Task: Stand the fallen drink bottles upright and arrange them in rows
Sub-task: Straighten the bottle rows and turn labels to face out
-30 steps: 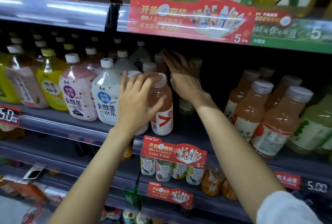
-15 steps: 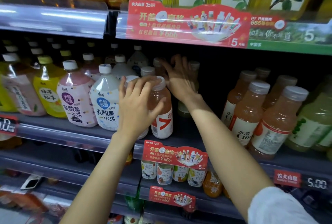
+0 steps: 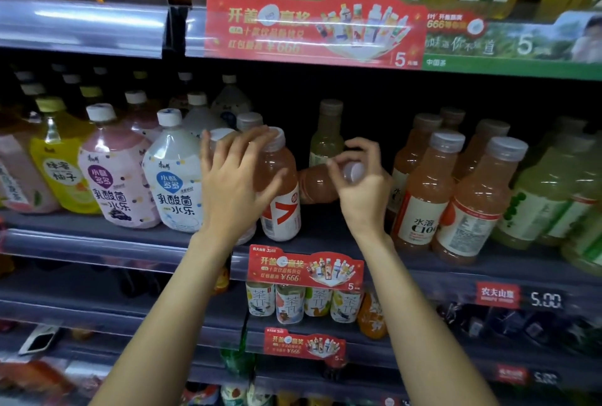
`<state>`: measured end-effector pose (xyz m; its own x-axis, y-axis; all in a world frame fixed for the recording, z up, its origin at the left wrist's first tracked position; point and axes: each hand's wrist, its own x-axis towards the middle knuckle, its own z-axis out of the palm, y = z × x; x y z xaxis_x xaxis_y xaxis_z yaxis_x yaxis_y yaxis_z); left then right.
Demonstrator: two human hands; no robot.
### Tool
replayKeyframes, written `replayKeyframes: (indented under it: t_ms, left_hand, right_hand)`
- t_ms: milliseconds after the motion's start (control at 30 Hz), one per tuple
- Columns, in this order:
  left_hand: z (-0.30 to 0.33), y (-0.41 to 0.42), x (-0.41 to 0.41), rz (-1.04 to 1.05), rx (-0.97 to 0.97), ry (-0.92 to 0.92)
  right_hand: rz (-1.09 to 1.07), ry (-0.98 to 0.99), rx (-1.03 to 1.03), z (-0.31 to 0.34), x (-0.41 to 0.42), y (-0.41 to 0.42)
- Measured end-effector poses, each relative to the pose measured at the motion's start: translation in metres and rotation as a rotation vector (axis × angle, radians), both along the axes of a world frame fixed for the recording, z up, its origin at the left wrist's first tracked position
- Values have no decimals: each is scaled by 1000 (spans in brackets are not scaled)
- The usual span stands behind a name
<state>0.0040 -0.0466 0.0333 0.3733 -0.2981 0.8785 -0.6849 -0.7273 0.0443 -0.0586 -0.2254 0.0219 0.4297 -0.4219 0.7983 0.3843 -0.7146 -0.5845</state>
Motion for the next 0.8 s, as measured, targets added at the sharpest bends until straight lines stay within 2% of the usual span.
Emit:
replayKeyframes:
  t_ms: [100, 233, 333, 433, 533, 667, 800]
  left_hand:
    - [-1, -5, -7, 7, 3, -42]
    - [-10, -26, -30, -25, 12, -69]
    - [-22, -50, -48, -187, 67, -43]
    - [-31, -73, -60, -342, 173, 201]
    - [-34, -90, -61, -360, 211, 489]
    - [-34, -109, -61, -364, 106, 560]
    - [-39, -123, -51, -430, -76, 783]
  right_hand:
    - [-92, -123, 0, 8, -20, -7]
    - [-136, -162, -64, 17, -43, -16]
    - [-113, -148, -117, 22, -56, -19]
    - [-88, -133, -146, 30, -69, -21]
    - [-39, -65, -84, 40, -78, -22]
    - [-82, -19, -90, 44, -101, -45]
    - [-327, -27, -29, 16, -132, -84]
